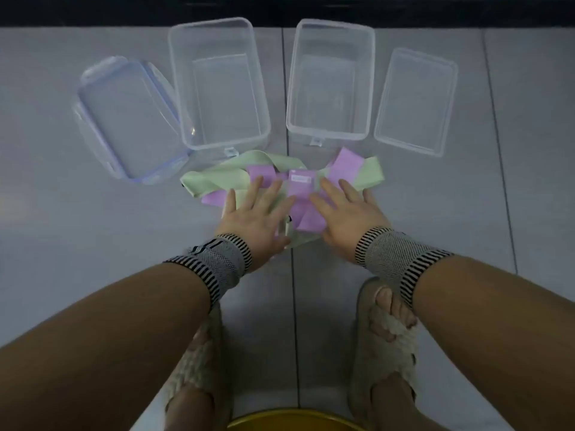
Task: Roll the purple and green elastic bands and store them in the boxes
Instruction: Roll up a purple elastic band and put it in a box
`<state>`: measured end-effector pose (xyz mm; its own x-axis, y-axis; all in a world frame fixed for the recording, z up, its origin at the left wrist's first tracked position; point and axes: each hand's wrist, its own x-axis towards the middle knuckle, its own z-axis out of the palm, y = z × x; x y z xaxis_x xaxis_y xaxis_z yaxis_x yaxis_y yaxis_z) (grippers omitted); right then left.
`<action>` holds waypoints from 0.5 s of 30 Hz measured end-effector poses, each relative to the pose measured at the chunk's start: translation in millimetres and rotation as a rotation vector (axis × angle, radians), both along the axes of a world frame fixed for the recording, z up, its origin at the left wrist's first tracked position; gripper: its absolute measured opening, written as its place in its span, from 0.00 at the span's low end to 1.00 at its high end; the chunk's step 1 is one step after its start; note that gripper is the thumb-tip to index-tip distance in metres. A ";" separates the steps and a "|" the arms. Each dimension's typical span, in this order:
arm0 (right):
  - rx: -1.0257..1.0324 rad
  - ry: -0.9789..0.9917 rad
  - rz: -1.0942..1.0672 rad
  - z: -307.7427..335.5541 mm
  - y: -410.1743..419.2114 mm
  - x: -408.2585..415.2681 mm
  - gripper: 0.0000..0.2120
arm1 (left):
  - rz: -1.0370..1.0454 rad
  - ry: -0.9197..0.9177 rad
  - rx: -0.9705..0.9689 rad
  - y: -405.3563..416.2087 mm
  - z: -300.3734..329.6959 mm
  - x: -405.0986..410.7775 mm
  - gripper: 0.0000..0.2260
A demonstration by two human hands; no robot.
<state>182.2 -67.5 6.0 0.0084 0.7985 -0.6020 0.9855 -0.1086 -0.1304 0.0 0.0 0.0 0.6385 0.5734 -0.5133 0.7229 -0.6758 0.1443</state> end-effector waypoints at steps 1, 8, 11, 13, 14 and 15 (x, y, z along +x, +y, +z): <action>-0.031 -0.029 0.022 -4.8 -2.4 -2.4 0.29 | -0.022 0.017 0.000 -2.7 -4.7 3.1 0.32; 0.147 -0.062 0.058 -32.6 -27.8 -0.2 0.12 | -0.046 0.085 -0.028 -6.8 -27.1 10.1 0.31; 0.314 0.049 -0.040 -30.9 -12.1 8.3 0.21 | 0.038 0.011 0.017 -6.4 -28.4 9.6 0.30; 0.256 0.066 -0.030 -26.2 7.5 7.4 0.29 | 0.090 -0.027 0.056 -6.4 -31.4 8.4 0.30; 0.184 0.058 -0.002 -23.9 17.1 4.6 0.30 | 0.099 -0.021 0.050 -6.5 -33.2 7.5 0.30; 0.134 0.041 0.042 -24.6 23.5 0.9 0.29 | 0.094 0.000 0.033 -7.1 -35.9 6.5 0.30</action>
